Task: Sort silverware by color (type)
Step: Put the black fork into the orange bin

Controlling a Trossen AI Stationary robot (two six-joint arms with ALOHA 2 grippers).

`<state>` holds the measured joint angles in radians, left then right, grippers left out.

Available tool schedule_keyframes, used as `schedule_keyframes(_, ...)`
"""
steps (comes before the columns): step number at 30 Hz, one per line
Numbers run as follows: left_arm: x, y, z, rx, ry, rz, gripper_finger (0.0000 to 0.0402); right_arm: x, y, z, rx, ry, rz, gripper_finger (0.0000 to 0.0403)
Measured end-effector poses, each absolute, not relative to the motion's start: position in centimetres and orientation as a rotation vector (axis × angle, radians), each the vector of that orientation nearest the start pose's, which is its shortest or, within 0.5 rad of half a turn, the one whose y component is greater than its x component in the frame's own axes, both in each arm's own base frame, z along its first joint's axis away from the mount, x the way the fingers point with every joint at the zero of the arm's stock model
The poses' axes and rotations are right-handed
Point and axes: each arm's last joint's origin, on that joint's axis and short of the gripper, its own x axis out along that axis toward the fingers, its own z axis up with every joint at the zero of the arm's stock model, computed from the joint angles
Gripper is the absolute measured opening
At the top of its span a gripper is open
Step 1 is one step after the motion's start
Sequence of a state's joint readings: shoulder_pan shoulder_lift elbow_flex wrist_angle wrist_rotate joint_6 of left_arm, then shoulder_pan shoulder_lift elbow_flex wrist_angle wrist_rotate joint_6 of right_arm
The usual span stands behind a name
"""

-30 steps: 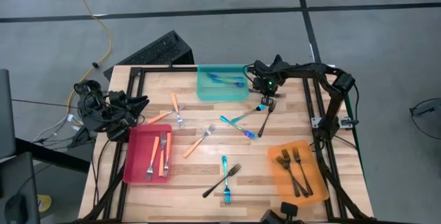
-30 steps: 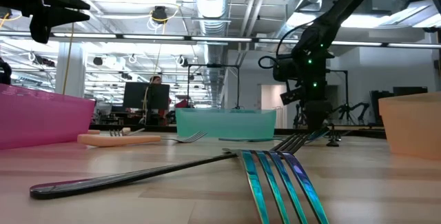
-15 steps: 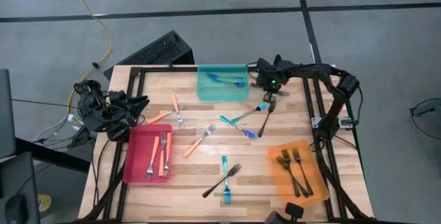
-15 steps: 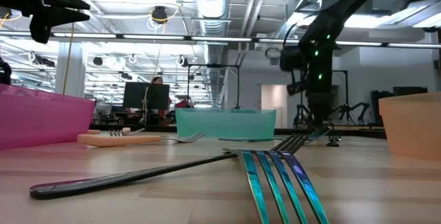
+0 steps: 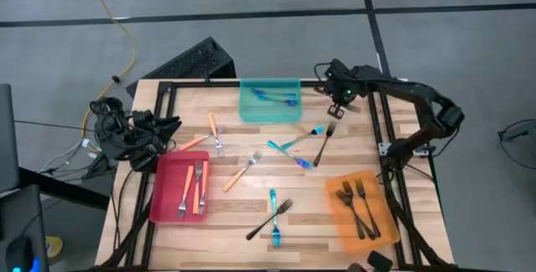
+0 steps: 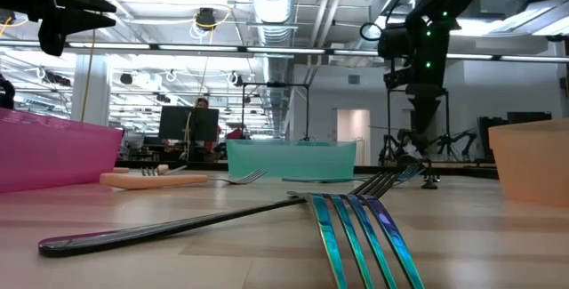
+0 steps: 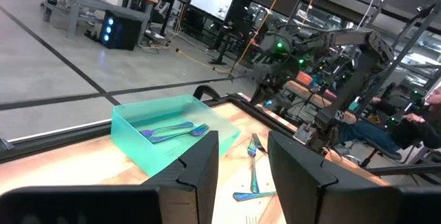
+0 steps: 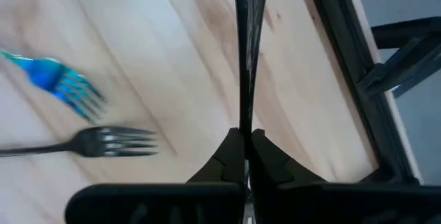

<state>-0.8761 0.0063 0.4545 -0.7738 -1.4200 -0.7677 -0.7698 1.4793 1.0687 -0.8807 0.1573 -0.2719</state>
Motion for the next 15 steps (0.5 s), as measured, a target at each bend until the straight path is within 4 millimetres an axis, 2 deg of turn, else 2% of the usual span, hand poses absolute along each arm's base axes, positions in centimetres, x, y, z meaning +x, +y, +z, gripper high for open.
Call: schedule_keyframes(15,3.4,0.4,24.2,-0.447,-0.077,0.553,0.0112,21.0,-13.2,26.1,0.072,1.258,-0.49,0.0022)
